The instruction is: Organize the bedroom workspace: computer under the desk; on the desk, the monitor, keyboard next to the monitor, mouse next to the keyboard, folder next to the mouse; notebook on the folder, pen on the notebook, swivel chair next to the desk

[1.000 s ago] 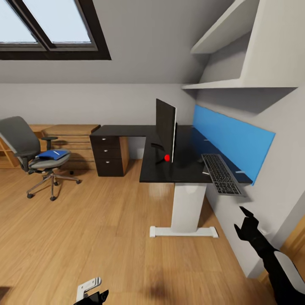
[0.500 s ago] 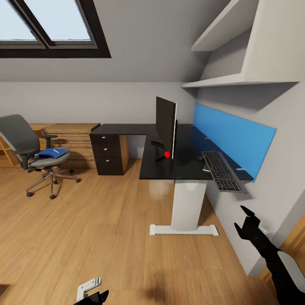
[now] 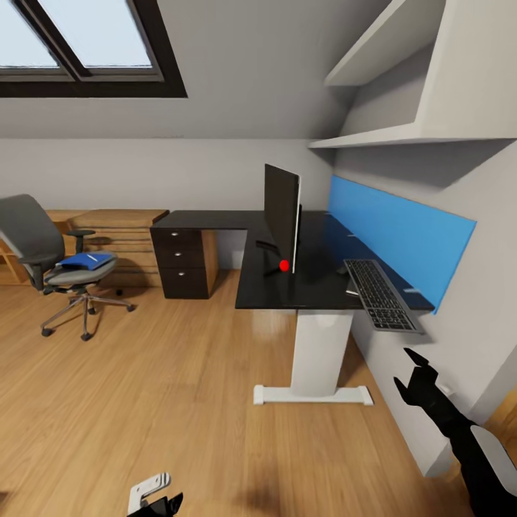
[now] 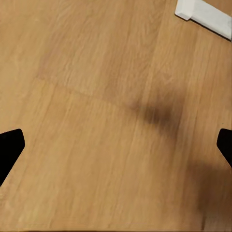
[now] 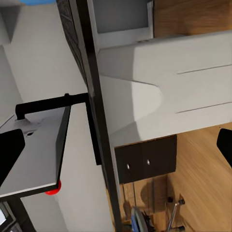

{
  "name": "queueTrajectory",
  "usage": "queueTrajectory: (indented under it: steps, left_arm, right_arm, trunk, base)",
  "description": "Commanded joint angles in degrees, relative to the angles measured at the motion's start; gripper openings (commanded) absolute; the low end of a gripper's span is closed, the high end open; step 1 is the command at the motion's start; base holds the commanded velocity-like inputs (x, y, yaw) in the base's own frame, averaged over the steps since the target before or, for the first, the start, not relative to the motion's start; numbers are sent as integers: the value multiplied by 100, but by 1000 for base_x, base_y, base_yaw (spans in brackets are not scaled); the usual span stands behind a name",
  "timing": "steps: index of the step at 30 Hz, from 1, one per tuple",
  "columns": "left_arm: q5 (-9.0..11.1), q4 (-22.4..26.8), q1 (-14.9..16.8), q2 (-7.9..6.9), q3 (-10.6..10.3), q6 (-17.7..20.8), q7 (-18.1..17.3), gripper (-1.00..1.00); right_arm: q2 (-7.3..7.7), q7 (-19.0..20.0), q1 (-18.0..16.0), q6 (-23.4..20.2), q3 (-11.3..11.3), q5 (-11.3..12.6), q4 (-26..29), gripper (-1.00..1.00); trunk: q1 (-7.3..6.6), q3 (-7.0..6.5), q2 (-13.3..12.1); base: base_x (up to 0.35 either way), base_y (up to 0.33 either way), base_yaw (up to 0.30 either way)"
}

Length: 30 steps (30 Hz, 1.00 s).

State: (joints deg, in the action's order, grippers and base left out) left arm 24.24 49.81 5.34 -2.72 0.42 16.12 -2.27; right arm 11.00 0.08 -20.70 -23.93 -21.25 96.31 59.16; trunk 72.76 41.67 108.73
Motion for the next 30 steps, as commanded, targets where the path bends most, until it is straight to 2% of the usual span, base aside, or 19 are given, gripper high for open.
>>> queueTrajectory:
  steps: [1,30]
  left_arm:
    - [46,-1,2,-1,4,7,-11,100]
    - [37,-35,2,-1,-15,-96,-11,100]
  right_arm:
    - [-1,-1,-4,-30,-11,20,-2,100]
    - [-10,-8,-4,-24,8,13,120,100]
  trunk:
    - [2,6,2]
    - [2,6,2]
  base:
    - [277,0,0]
    - [127,0,0]
